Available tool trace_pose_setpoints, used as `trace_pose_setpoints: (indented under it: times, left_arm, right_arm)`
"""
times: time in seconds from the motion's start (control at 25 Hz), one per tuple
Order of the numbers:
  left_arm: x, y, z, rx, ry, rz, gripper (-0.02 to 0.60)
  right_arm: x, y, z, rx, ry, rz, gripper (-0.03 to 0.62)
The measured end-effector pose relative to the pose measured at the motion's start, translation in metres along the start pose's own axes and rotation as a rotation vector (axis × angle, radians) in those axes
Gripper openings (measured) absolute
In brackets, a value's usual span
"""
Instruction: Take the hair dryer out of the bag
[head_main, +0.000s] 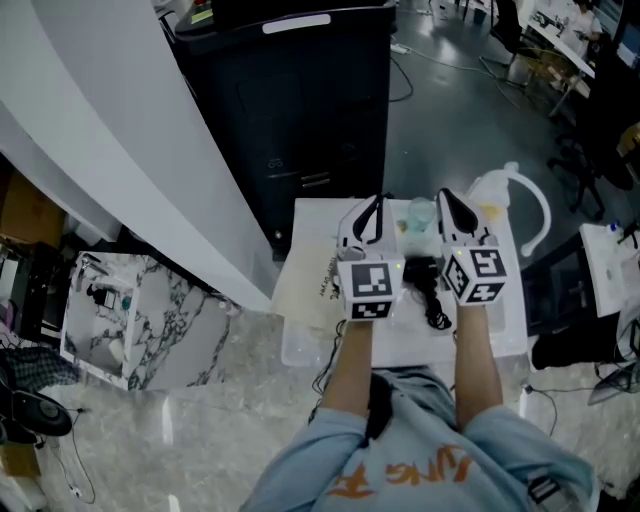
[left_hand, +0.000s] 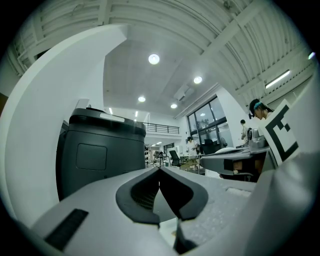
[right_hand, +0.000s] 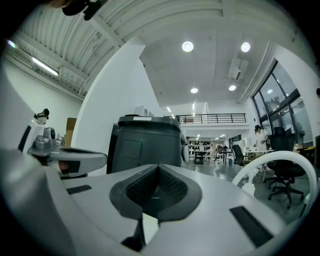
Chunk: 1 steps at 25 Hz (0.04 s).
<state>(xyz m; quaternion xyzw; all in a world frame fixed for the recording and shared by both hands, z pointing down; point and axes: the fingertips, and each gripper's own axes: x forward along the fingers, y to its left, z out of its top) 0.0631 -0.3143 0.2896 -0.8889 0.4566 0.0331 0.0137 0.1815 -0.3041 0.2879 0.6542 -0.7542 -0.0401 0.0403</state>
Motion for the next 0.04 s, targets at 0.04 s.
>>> trace_pose_setpoints:
  times: [0.04]
  left_arm:
    - [-0.0006,0.0014,0.0006,0.002,-0.001,-0.001,0.003]
  right_arm:
    - [0.0005,0.0018,-0.0008,-0.001,0.002,0.002,0.002]
